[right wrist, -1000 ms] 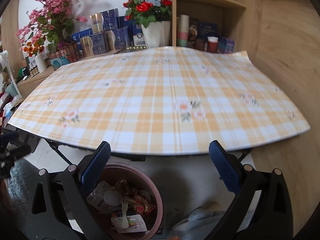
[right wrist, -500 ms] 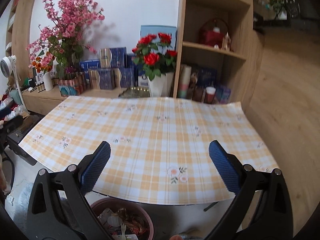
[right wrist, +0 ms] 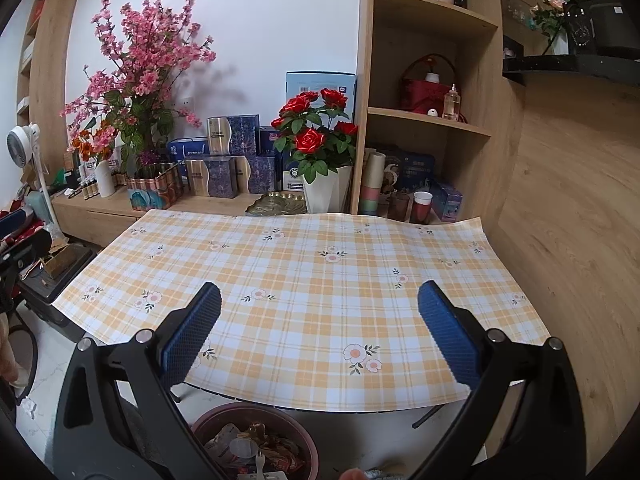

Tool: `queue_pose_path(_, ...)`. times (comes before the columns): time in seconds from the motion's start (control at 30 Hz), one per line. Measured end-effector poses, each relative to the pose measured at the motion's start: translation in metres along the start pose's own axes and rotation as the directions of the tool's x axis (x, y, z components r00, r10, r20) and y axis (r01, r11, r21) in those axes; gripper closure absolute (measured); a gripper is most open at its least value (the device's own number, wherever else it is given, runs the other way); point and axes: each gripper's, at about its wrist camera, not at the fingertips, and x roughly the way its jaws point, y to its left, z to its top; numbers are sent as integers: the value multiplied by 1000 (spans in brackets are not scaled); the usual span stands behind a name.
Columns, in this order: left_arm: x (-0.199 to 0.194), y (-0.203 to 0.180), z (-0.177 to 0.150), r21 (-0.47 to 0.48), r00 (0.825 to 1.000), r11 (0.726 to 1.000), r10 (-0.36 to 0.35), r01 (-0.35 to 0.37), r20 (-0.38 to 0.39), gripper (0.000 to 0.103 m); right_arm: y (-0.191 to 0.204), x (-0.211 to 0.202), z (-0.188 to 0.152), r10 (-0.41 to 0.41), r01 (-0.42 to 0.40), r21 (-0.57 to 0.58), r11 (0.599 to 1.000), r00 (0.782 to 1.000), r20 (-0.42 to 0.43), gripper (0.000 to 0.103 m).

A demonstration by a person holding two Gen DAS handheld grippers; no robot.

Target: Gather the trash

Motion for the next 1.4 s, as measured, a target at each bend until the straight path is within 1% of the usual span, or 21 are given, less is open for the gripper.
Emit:
queue_pose_path(0.2,-2,2,2,-8,1000,1000,-6,6,-16,6,1,-3,1,7,-7,3,1000,1000,1,6)
queue_pose_path(0.27,-2,2,4,-14,999,1000,-21,21,-27,6,1,-5,2,16,-16,12,1000,1000,1,6)
queue_pose_path(0.4,-9,3,7,-13,1000,1000,-20,20,-13,6,1,-14,5,17,-17,18,1000,1000,18,6)
queue_pose_path(0.6,-15,1,12,-6,999,999,-34,34,-9,6,1,-15,6,16,-17,18,1000,1000,21,6)
queue_pose_path(0.73,-17,-1,15,-8,1000,1000,-21,20,-10,6,1,-17,7,19,-19,22,1000,1000,21,6)
queue_pose_path(0.93,-22,-9,15,25,1000,1000,7,-7,2,6,1,-21,9,14,-15,22,1000,1000,25,6)
queue_pose_path(1.1,-21,-9,16,20,1000,1000,2,-2,2,6,2,-21,8,15,-15,19,1000,1000,24,6)
queue_pose_path(1.4,-19,-9,18,25,1000,1000,17,-17,6,6,1,-22,8,13,-13,21,1000,1000,23,6)
